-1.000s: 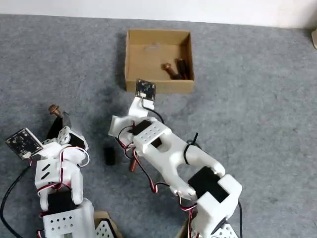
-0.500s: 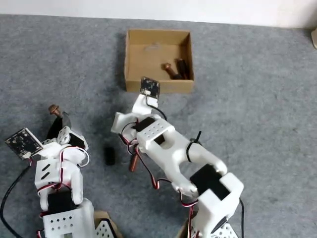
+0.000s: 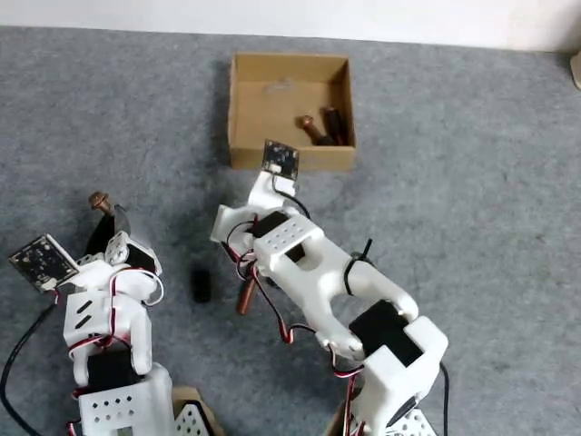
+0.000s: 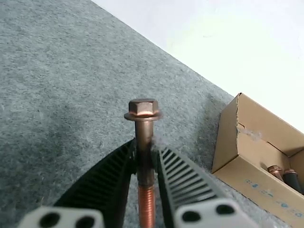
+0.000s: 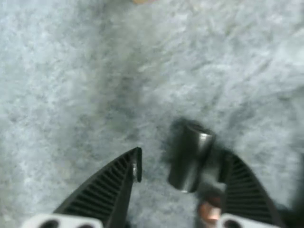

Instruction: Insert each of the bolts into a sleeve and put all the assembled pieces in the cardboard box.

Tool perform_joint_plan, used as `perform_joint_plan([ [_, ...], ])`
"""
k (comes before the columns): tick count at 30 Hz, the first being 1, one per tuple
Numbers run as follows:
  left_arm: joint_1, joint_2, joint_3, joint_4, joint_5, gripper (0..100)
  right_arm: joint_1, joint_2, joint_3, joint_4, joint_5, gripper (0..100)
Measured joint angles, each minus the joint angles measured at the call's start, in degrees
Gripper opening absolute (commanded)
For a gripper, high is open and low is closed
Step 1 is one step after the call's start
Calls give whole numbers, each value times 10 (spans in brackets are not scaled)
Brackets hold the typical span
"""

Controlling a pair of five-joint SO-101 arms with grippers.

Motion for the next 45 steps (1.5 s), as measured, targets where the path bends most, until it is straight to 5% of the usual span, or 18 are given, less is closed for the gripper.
perform_joint_plan([
  [2,0,0,0,0,0,6,10,-4,11,11,0,3],
  [25,0,0,0,0,0,6,16,-45,16,70,6,4],
  [33,0,0,0,0,0,6,17,-283,34,88,170,4],
  [45,26,0,0,0,0,6,20,-621,296,42,394,4],
])
